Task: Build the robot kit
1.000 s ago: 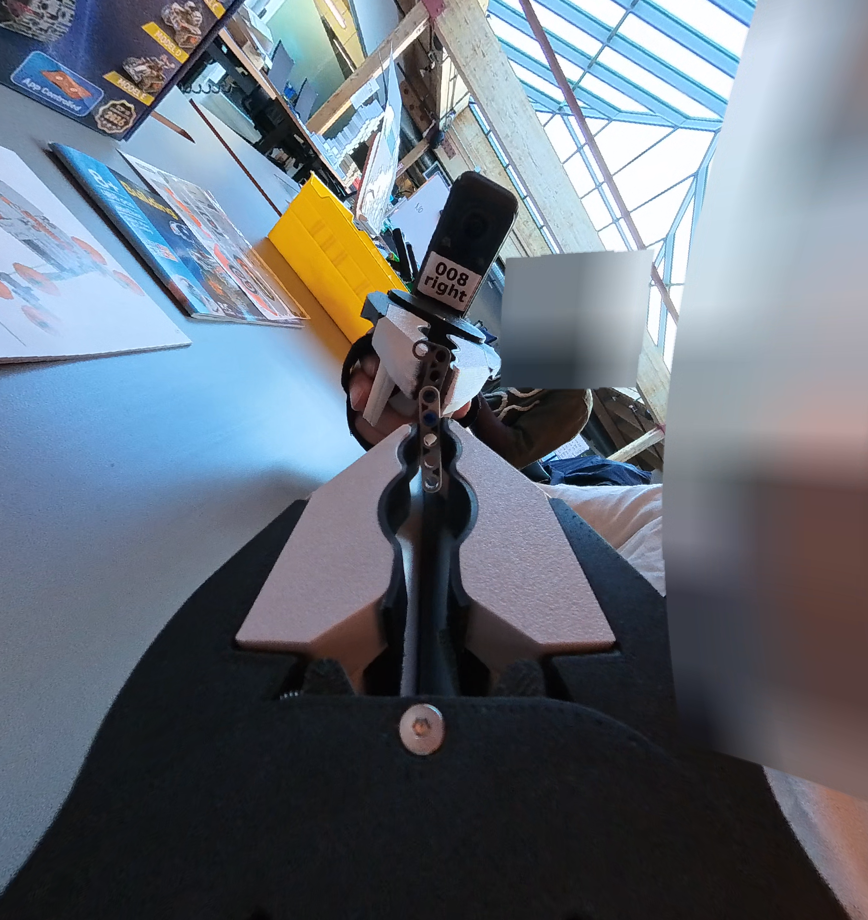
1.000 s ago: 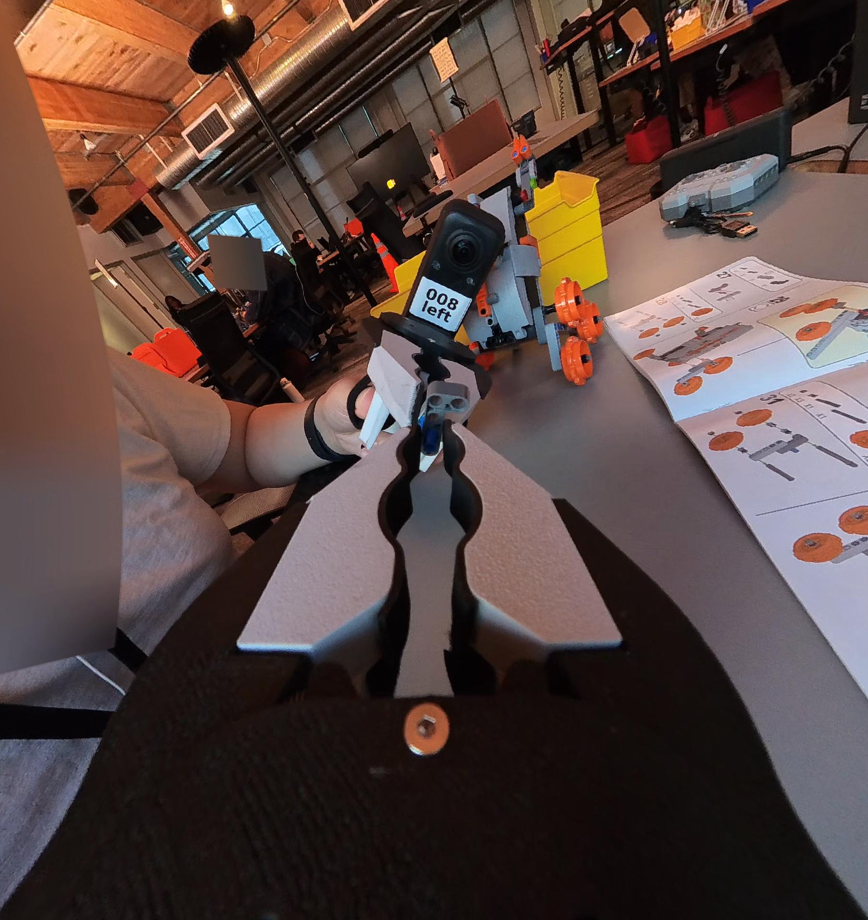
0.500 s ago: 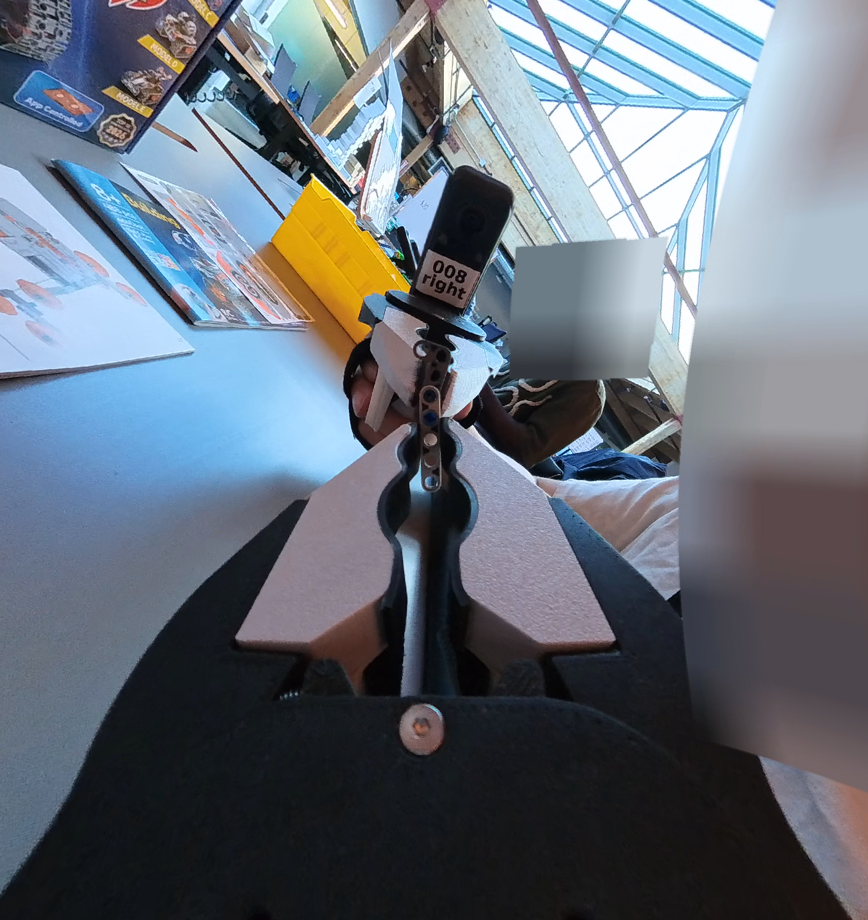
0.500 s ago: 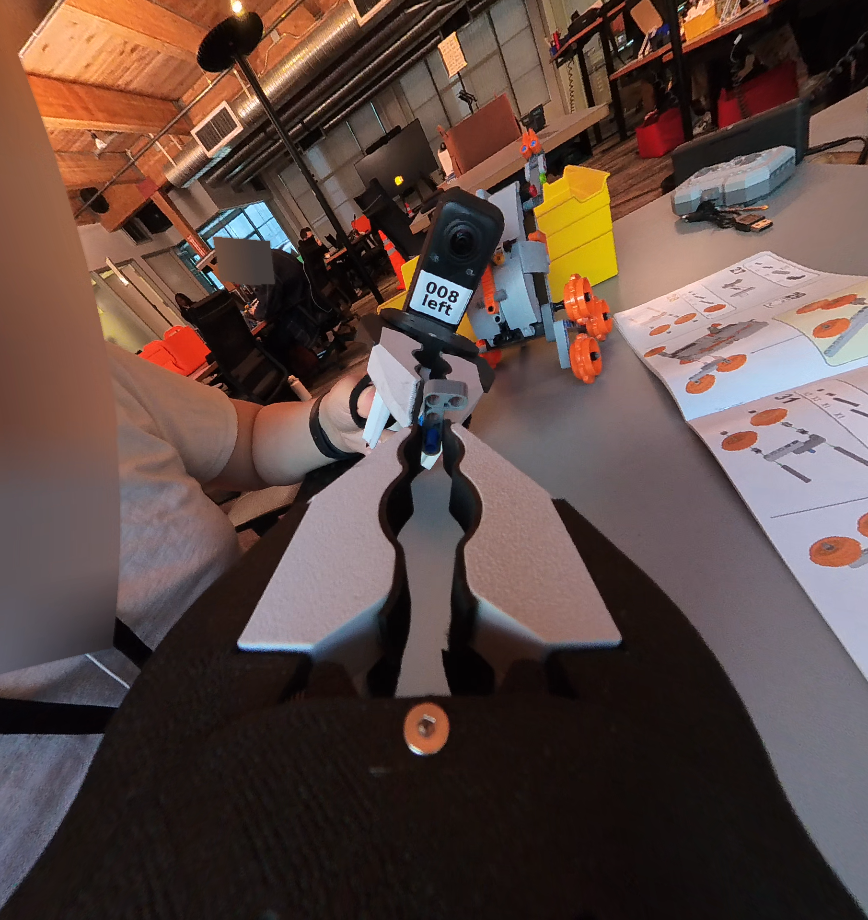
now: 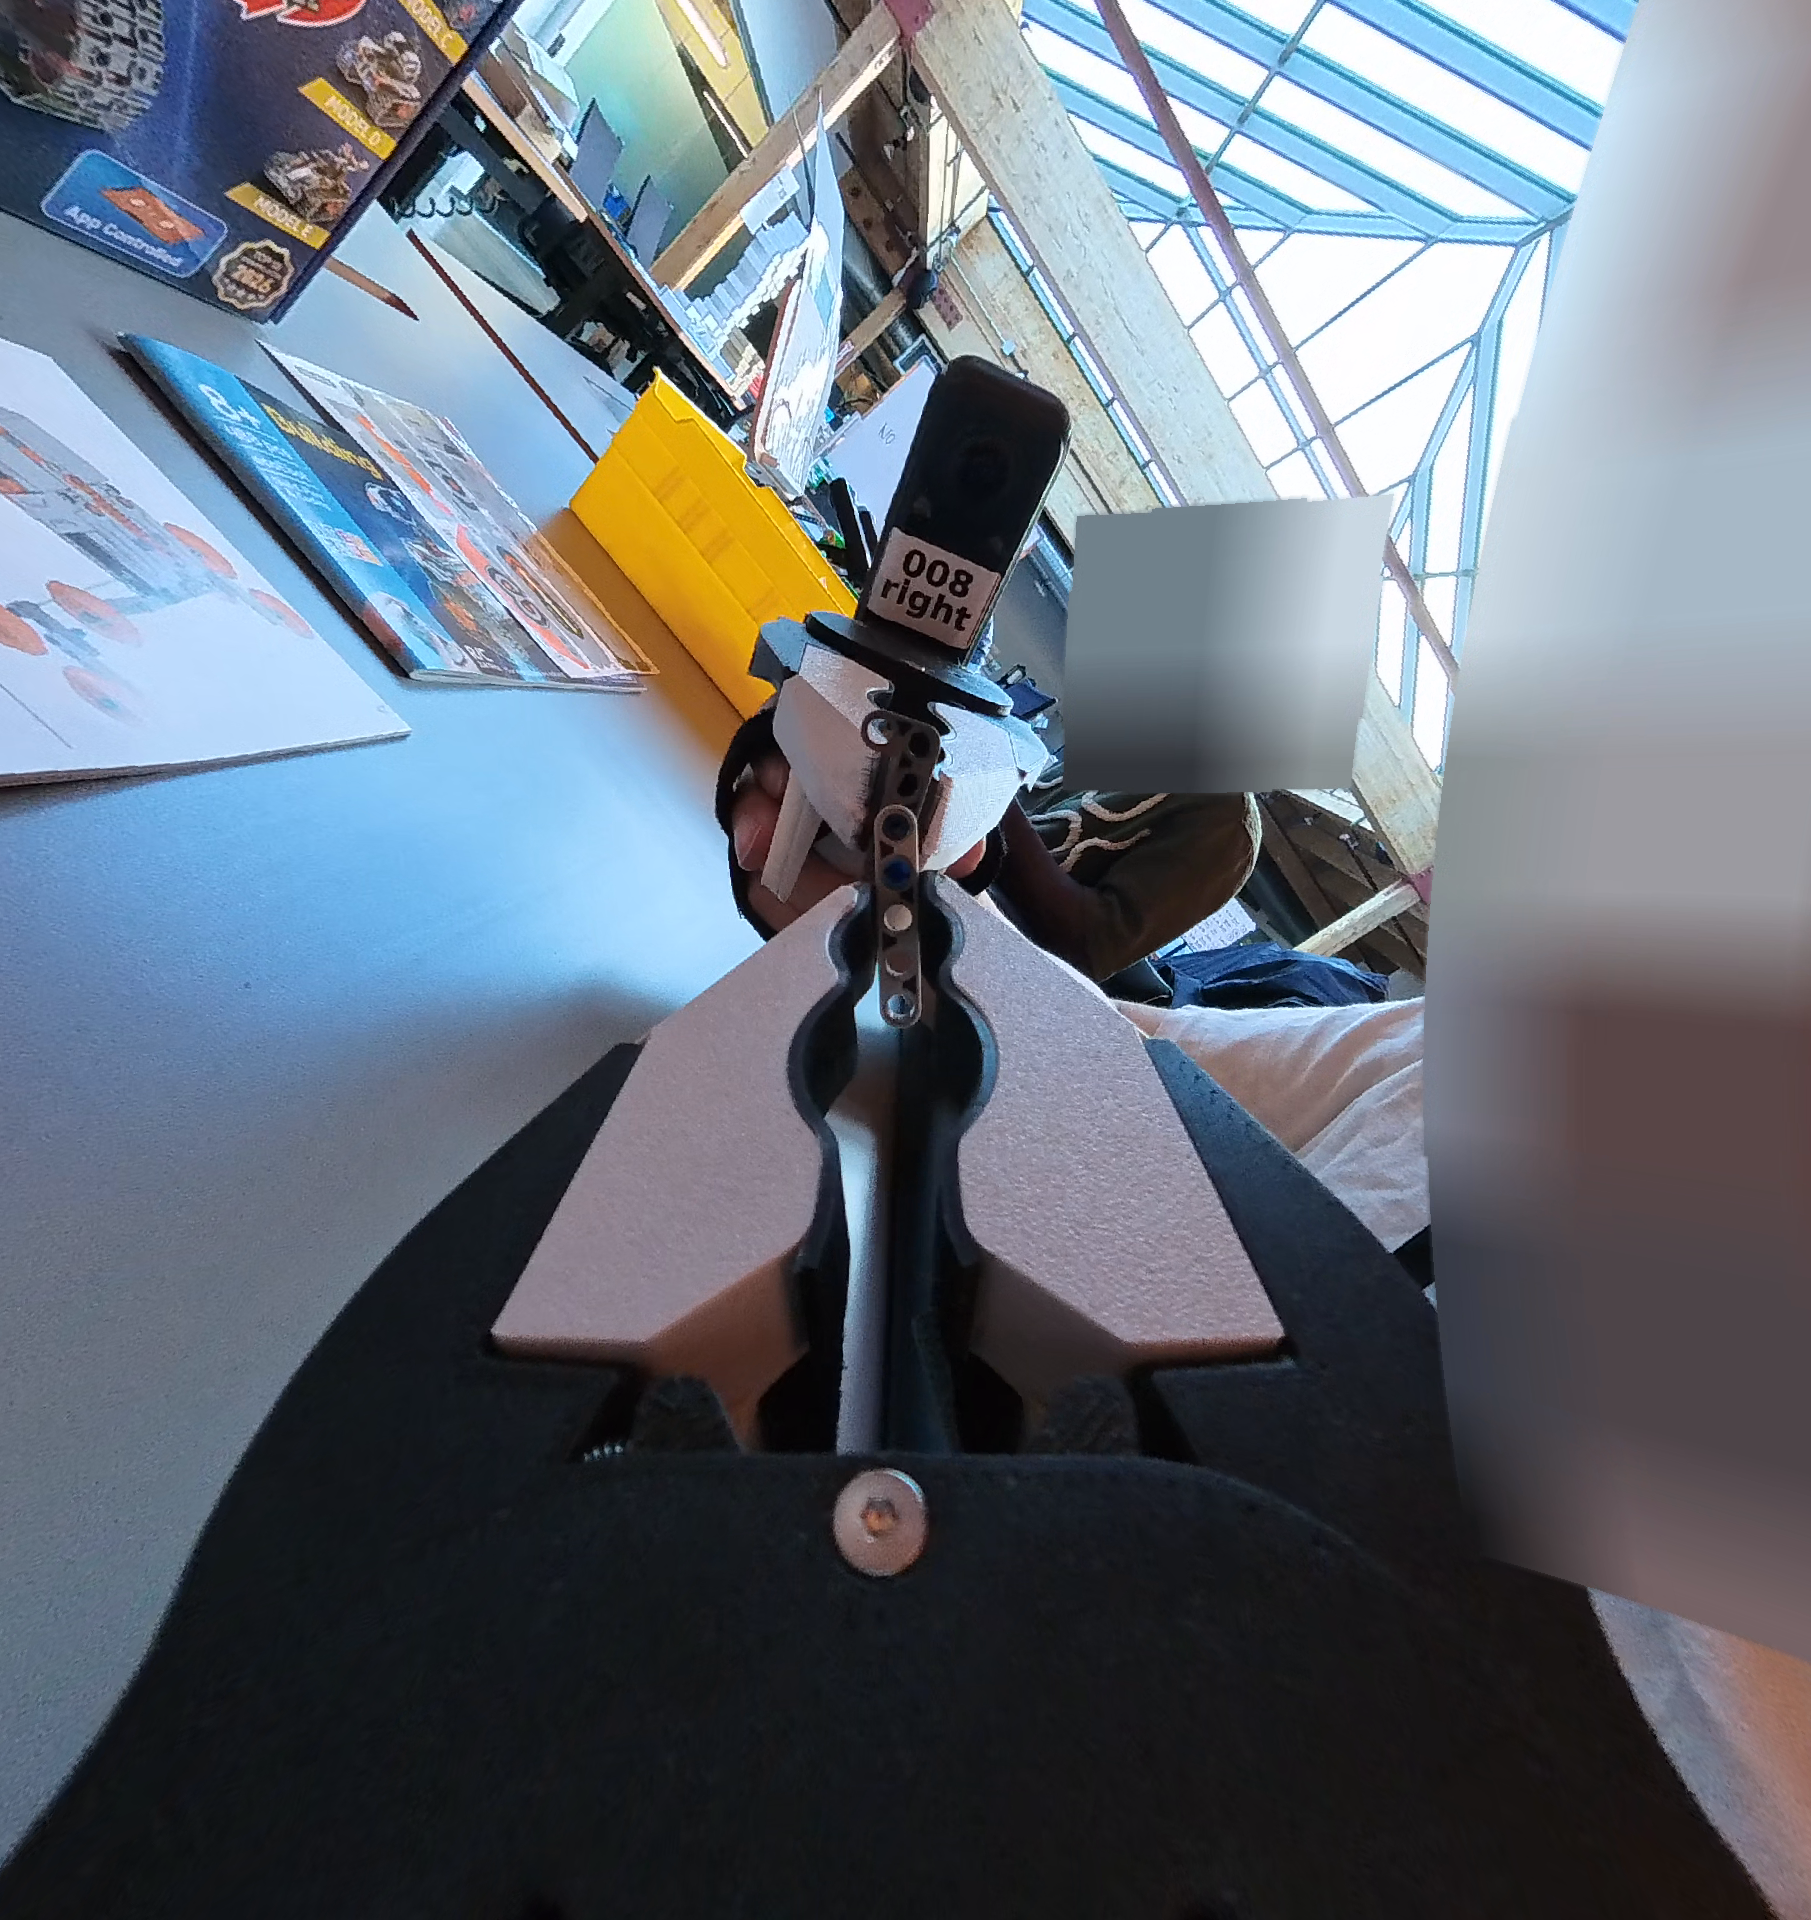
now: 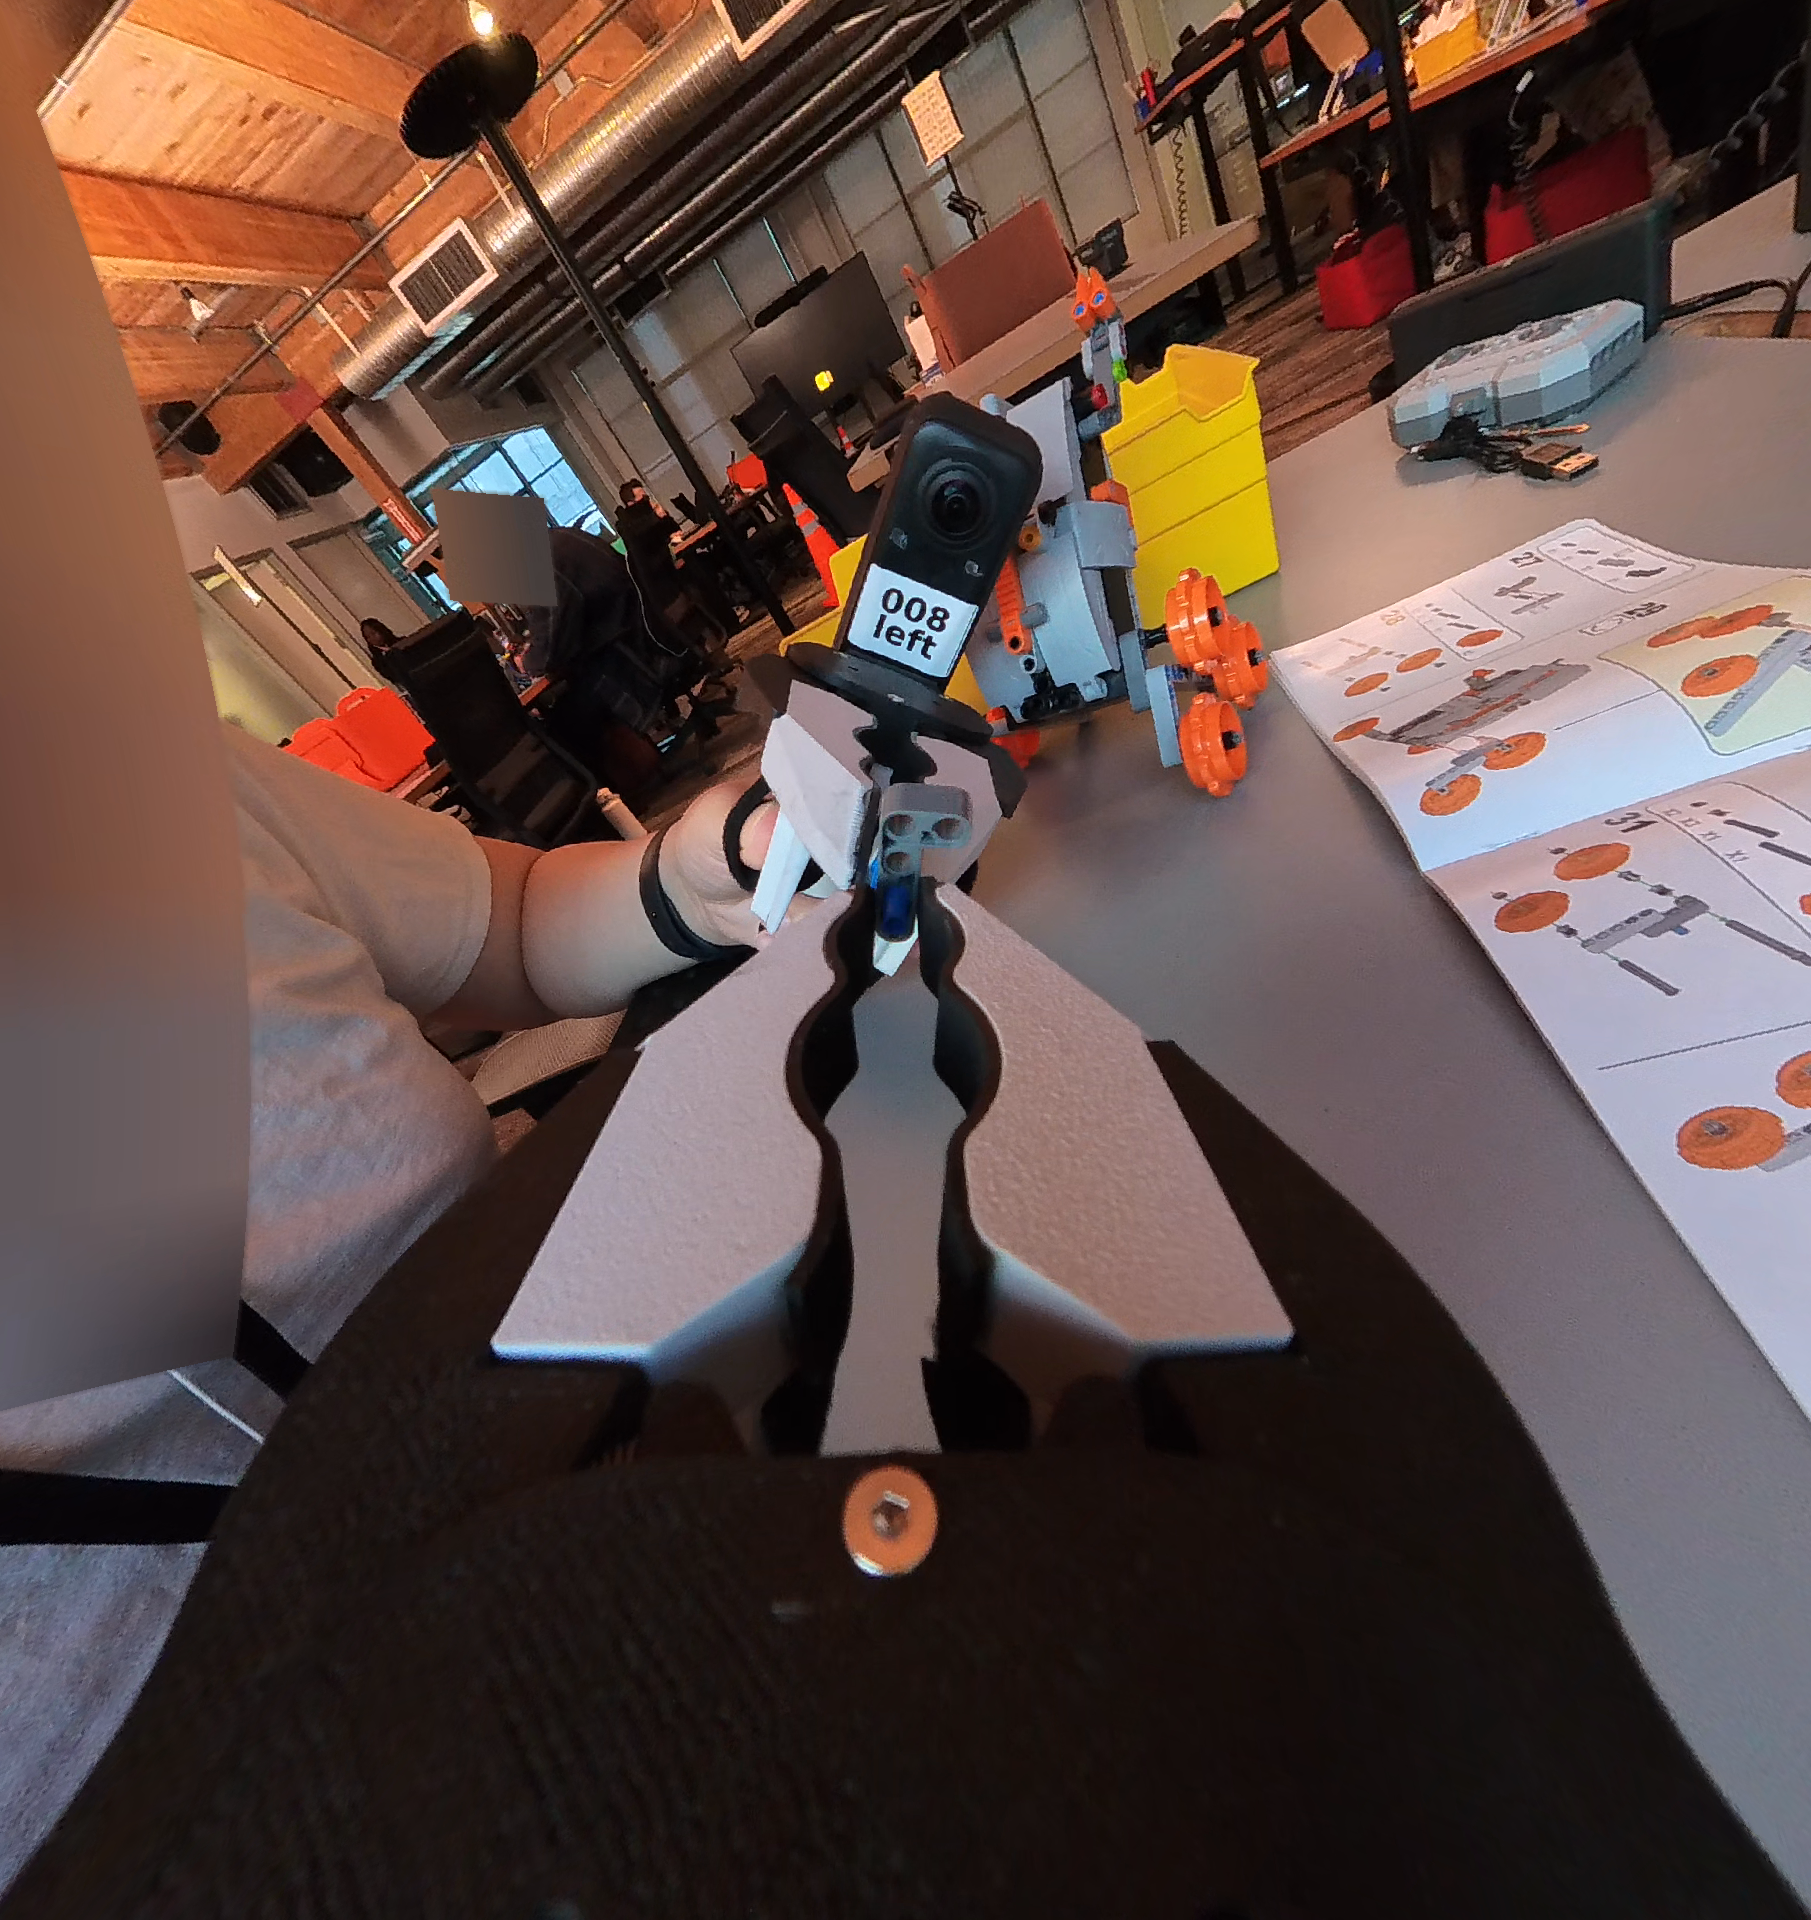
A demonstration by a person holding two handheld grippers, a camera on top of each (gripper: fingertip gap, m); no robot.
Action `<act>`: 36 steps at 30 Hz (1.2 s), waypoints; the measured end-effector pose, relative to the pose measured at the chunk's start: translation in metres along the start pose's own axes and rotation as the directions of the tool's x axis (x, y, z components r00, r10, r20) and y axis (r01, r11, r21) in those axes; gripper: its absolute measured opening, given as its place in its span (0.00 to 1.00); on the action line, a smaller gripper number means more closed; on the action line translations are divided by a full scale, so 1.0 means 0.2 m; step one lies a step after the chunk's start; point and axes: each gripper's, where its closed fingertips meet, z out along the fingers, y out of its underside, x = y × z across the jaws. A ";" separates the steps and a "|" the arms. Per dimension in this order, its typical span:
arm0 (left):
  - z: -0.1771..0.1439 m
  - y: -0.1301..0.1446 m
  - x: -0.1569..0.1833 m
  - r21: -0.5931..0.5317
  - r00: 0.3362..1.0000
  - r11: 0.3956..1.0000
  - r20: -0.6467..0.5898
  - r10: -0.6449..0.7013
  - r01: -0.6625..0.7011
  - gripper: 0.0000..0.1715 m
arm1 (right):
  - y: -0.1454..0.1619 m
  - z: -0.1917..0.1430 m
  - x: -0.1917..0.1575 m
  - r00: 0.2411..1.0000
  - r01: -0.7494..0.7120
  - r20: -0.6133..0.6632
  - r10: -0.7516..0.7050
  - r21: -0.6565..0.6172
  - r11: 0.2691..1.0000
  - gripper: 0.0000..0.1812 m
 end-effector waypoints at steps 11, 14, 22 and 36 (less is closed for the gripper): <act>0.00 0.01 0.00 -0.009 1.000 1.000 0.011 0.026 -0.026 0.03 | 0.01 0.00 0.00 1.000 -0.023 0.003 0.024 -0.030 0.999 0.04; 0.00 0.01 -0.01 -0.015 0.999 0.999 0.026 0.043 -0.043 0.03 | 0.01 0.00 0.00 1.000 -0.021 -0.001 0.021 -0.042 0.999 0.04; 0.01 0.02 -0.01 -0.050 0.994 0.994 0.053 0.099 -0.096 0.03 | 0.03 -0.01 -0.01 1.000 -0.029 0.009 0.030 -0.086 0.996 0.04; 0.01 0.00 0.00 -0.013 0.981 0.984 0.077 0.178 -0.178 0.03 | 0.01 -0.01 -0.01 0.990 -0.127 0.049 0.129 -0.039 0.991 0.04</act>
